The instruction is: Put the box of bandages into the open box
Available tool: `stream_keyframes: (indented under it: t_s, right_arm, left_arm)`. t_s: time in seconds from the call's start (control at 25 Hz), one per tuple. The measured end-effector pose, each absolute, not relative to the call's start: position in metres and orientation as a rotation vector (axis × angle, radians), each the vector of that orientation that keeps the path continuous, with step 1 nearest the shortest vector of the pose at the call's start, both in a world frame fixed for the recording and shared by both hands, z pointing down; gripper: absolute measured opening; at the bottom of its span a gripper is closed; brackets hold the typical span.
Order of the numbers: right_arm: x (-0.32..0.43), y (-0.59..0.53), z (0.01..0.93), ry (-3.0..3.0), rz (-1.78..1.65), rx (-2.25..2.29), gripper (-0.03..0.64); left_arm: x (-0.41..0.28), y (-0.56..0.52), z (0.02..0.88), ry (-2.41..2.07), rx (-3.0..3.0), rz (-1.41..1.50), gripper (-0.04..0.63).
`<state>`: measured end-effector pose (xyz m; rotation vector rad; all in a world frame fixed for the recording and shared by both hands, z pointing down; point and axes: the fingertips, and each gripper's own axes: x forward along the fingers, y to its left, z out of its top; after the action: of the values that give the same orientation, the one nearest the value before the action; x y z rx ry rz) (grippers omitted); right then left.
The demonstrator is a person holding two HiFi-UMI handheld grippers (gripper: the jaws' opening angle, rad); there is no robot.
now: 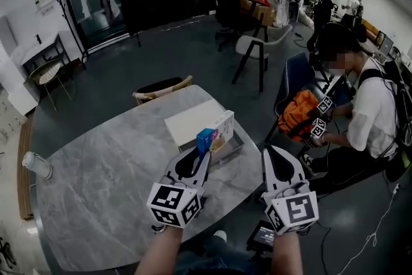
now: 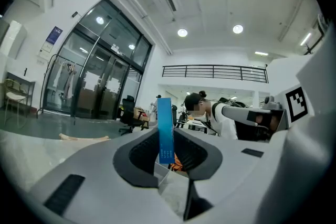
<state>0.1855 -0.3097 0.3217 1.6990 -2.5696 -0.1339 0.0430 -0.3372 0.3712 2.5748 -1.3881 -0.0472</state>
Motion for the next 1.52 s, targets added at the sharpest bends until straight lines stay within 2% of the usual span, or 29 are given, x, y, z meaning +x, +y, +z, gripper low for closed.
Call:
stream_keyframes:
  t_s: [0.24,1.52]
  right_arm:
    - [0.213,-0.332,0.337,-2.561,-0.054,1.707,0.026]
    - [0.240,-0.404,0.413,-2.421,0.119,1.662,0.026]
  left_arm:
    - [0.054,-0.357,0.388,-1.391,2.478,-0.032,0.091]
    - [0.076,-0.421,0.553,-1.187,1.742,0.128,0.092]
